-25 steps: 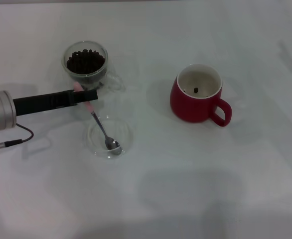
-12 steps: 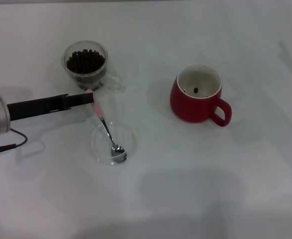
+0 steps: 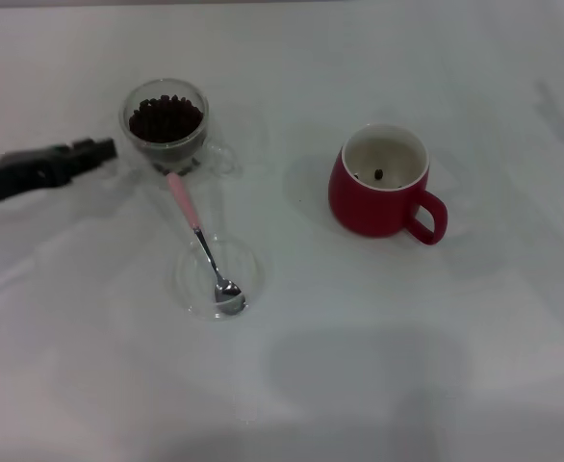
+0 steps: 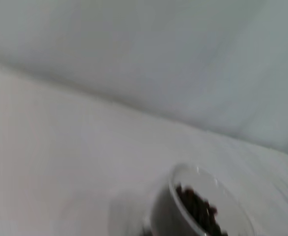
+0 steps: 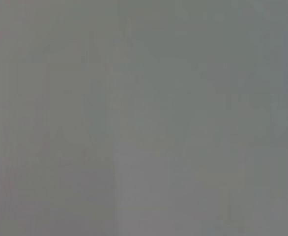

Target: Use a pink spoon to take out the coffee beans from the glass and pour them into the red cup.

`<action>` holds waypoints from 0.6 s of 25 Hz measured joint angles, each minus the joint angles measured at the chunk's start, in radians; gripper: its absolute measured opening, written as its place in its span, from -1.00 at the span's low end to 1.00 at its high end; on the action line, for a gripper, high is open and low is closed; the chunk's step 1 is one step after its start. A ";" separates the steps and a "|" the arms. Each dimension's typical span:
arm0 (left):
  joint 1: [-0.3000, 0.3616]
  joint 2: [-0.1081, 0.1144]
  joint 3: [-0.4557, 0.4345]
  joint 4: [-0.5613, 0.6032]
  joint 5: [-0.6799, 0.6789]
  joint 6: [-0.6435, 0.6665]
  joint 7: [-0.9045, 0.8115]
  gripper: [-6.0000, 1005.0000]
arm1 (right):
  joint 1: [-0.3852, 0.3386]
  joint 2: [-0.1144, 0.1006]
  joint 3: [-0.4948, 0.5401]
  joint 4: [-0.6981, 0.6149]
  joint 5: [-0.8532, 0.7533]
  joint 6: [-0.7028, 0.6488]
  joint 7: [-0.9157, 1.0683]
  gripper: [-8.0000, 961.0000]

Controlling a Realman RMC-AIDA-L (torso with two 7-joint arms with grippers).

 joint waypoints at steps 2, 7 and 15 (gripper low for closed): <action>0.025 -0.006 -0.023 0.048 -0.033 0.024 0.095 -0.21 | 0.000 0.000 0.000 0.000 0.002 0.000 0.000 0.82; 0.104 -0.009 -0.088 0.082 -0.227 0.065 0.375 -0.21 | -0.002 0.000 0.001 0.000 0.005 -0.011 -0.002 0.82; 0.202 -0.029 -0.261 -0.032 -0.602 0.080 0.831 -0.21 | -0.001 0.002 -0.019 0.042 0.000 -0.055 -0.038 0.82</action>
